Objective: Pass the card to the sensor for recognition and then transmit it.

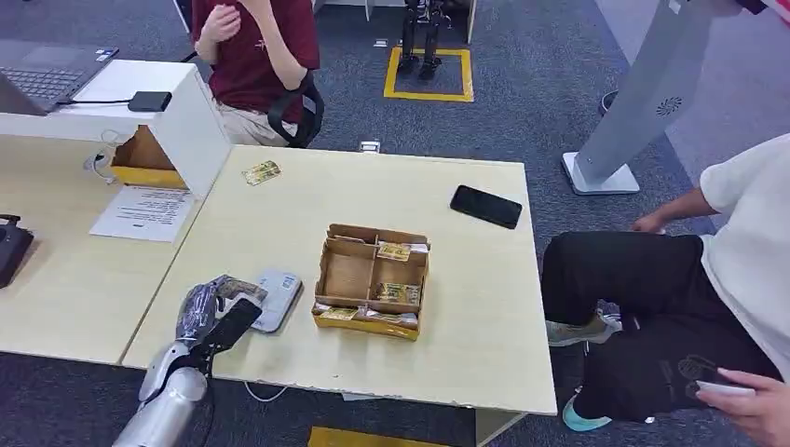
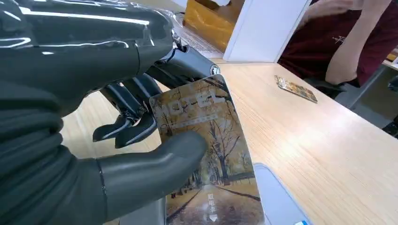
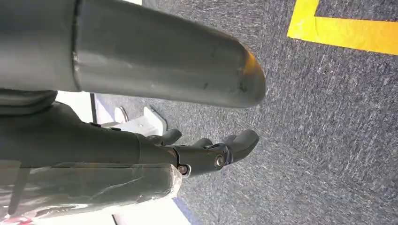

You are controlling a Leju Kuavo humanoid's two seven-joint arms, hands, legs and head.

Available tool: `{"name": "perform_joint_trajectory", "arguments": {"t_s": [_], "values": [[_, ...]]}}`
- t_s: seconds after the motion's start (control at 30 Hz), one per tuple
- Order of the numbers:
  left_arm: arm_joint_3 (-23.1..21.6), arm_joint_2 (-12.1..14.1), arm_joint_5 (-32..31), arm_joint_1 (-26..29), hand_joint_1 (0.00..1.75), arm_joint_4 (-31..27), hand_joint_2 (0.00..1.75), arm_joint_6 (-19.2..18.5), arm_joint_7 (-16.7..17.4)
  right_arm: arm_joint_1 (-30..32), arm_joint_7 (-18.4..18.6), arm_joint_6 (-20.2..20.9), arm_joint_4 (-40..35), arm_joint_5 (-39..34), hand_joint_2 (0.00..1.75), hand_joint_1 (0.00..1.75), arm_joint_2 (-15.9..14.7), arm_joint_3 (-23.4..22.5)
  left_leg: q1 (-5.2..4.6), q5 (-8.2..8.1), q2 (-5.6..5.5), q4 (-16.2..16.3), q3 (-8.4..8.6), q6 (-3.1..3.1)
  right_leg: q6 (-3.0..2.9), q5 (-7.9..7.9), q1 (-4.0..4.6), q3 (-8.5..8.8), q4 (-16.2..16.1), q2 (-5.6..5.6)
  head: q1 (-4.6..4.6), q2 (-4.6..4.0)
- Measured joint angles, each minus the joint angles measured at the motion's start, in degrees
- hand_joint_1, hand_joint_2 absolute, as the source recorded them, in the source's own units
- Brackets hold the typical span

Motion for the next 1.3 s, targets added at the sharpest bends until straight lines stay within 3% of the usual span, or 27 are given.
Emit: {"name": "perform_joint_trajectory", "arguments": {"t_s": [0.27, 0.43, 0.6, 1.2, 1.3], "values": [[0.0, 0.0, -0.6, 0.0, 1.75, 0.6, 1.75, 0.3, 0.2, 0.0, 0.0, 0.0, 0.0, 0.2, 0.00, 0.00, 0.0, -0.1, 0.00, 0.00, 0.00, 0.0, 0.01, 0.00, 0.00, 0.00, 0.00, 0.01, 0.0, 0.00, 0.02, 0.00], [-0.1, -0.1, -5.2, -0.2, 1.75, 2.1, 1.75, 4.1, 2.0, 0.0, -0.3, 0.1, 0.0, 1.2, 0.00, 0.00, 0.2, -0.4, 0.00, 0.00, 0.01, 0.0, 0.05, 0.00, 0.00, 0.00, 0.00, 0.03, 0.0, 0.01, 0.02, 0.00], [-0.1, 0.0, -6.3, -0.5, 1.75, 3.3, 1.75, 5.2, 2.2, 0.0, -0.3, 0.2, 0.0, 2.1, 0.00, 0.00, 0.3, -1.1, 0.00, 0.00, 0.01, 0.0, 0.07, -0.01, 0.00, 0.00, 0.00, 0.05, 0.0, 0.01, 0.00, 0.00], [-0.1, 0.1, -6.9, -1.4, 1.75, 6.1, 1.75, 6.1, 2.1, -0.1, -0.8, 0.1, 0.0, 3.1, 0.00, 0.00, 0.3, -1.7, -0.01, 0.07, 0.00, -0.1, 0.13, -0.12, -0.06, 0.02, -0.01, 0.08, 0.1, 0.00, 0.02, 0.00], [0.2, 0.0, -3.3, -1.4, 1.75, 6.1, 1.75, 4.2, -0.7, -0.1, -0.8, 0.1, 0.0, 3.5, 0.00, 0.00, 0.3, -1.9, -0.01, 0.08, 0.00, -0.1, 0.14, -0.14, -0.06, 0.02, 0.00, 0.07, 0.1, 0.00, 0.02, 0.00]]}}
